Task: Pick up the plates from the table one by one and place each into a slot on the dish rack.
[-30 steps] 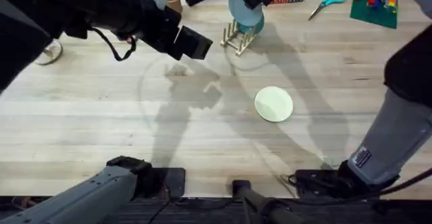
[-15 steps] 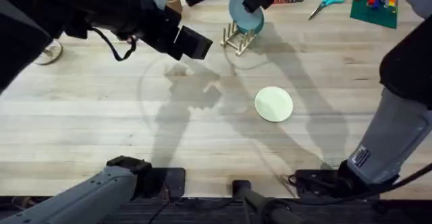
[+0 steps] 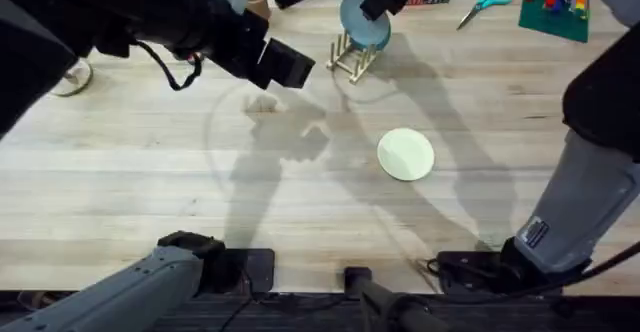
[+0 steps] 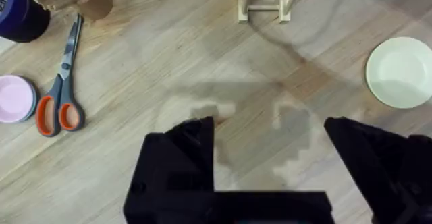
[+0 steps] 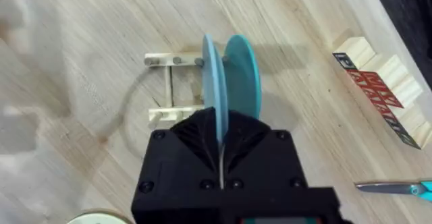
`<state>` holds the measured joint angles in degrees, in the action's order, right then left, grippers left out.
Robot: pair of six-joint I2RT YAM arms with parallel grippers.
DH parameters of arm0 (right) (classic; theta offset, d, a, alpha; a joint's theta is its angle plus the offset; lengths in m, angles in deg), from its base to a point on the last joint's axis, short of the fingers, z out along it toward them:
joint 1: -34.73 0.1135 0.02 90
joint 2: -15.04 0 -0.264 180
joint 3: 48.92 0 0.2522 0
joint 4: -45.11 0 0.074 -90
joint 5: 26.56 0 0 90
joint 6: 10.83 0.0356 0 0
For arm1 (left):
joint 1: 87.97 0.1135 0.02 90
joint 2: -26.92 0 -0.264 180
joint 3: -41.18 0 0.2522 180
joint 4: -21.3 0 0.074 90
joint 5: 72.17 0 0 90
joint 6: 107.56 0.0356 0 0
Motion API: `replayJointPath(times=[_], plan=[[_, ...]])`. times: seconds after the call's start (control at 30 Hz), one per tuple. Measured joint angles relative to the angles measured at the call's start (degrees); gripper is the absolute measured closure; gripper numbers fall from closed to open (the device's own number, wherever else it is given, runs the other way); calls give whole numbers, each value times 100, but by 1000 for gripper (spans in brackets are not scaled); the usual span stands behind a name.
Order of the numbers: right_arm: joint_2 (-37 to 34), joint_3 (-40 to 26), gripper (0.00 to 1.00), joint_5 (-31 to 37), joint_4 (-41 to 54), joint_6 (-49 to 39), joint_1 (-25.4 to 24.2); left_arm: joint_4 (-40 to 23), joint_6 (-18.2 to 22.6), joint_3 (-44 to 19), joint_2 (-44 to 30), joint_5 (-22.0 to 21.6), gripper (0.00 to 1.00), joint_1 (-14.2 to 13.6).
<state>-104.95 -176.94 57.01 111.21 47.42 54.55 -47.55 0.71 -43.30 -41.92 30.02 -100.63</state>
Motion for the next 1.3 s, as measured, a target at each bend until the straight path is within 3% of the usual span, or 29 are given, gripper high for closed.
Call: replayJointPath(times=[0.27, 0.63, 1.13, 1.3], plan=[[0, 0, 971, 0, 0, 0, 0, 0, 0, 0, 0, 0, 6, 0], [0, 0, 873, -4, 2, 2, 0, 0, 0, 0, 0, 0, 7, 0], [15, -1, 870, -2, 11, 2, 0, 0, 0, 0, 0, 0, 6, 0], [353, 0, 733, 0, 297, 14, 0, 0, 0, 0, 0, 0, 8, 0]])
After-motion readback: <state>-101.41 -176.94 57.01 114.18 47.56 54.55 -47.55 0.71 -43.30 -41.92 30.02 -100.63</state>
